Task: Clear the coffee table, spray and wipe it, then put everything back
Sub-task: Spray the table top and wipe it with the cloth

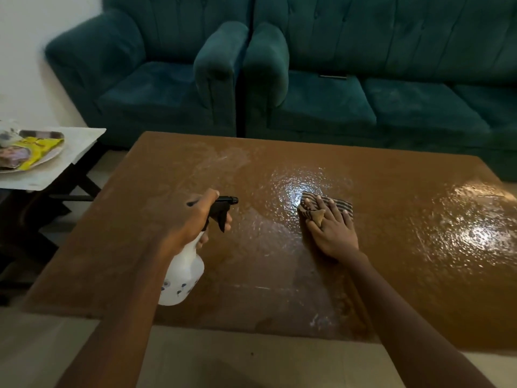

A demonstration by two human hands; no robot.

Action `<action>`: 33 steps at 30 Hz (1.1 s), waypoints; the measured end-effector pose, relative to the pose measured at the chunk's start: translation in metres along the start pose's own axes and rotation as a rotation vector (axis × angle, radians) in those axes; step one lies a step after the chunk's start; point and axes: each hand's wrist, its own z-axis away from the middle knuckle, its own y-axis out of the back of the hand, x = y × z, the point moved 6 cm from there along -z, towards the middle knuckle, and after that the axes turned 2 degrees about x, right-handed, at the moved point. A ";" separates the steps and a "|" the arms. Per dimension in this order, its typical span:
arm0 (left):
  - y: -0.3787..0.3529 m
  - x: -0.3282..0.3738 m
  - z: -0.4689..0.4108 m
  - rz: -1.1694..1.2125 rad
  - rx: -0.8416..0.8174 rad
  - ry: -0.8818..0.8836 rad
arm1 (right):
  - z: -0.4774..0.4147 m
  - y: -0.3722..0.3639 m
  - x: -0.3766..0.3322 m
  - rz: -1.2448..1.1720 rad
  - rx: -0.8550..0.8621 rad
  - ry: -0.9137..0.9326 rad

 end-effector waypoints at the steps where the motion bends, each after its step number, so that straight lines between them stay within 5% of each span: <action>1: 0.003 0.000 0.001 -0.030 -0.029 -0.006 | 0.002 -0.001 -0.001 -0.004 0.002 -0.018; 16: 0.079 -0.022 0.025 -0.202 -0.023 0.075 | -0.003 -0.009 -0.045 -0.114 0.022 -0.231; 25: 0.092 -0.026 0.034 -0.144 0.074 0.065 | 0.015 -0.043 -0.201 0.035 -0.045 0.288; 29: 0.094 -0.025 0.036 -0.135 0.091 0.066 | 0.064 -0.041 -0.179 0.043 -0.021 0.419; 33: 0.094 -0.026 0.038 -0.105 0.077 0.055 | 0.067 -0.025 -0.128 0.031 0.008 0.282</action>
